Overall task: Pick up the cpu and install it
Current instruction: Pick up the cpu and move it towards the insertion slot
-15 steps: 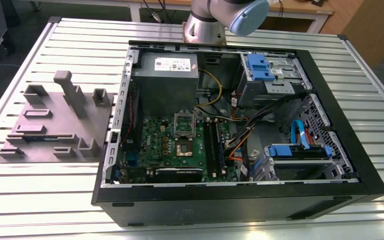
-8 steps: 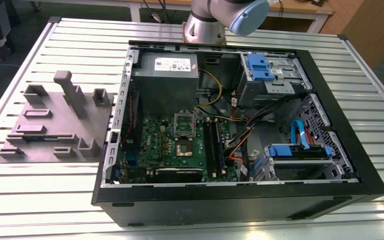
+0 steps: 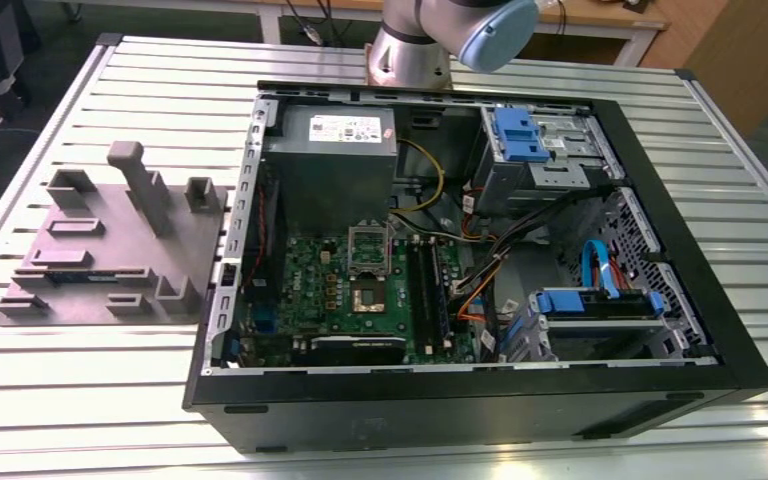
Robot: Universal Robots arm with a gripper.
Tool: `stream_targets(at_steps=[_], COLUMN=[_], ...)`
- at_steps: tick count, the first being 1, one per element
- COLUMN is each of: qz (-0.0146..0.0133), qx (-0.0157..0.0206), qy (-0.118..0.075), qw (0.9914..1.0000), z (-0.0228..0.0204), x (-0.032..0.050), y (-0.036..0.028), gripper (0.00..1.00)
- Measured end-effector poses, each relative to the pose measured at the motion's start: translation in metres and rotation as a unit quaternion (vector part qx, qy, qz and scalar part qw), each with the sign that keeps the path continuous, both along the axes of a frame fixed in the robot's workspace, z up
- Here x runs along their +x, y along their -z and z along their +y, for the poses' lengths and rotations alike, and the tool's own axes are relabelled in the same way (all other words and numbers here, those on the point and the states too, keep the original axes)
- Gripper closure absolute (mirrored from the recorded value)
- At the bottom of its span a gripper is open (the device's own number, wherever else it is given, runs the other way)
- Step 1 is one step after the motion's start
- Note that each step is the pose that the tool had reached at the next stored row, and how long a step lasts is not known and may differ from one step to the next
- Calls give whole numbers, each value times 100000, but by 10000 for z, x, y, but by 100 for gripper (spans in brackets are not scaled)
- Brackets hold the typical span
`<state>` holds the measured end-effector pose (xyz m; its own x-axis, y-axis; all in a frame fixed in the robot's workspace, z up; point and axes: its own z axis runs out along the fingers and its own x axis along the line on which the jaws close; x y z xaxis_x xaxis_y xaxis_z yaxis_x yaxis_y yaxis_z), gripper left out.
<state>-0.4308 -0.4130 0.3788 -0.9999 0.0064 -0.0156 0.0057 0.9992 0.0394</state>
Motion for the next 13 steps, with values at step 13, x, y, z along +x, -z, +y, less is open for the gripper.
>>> stream_targets(at_steps=[13], qz=[0], qx=[-1], qy=[-5], qw=[100000], z=[-1], x=[47], y=[0], gripper=[53])
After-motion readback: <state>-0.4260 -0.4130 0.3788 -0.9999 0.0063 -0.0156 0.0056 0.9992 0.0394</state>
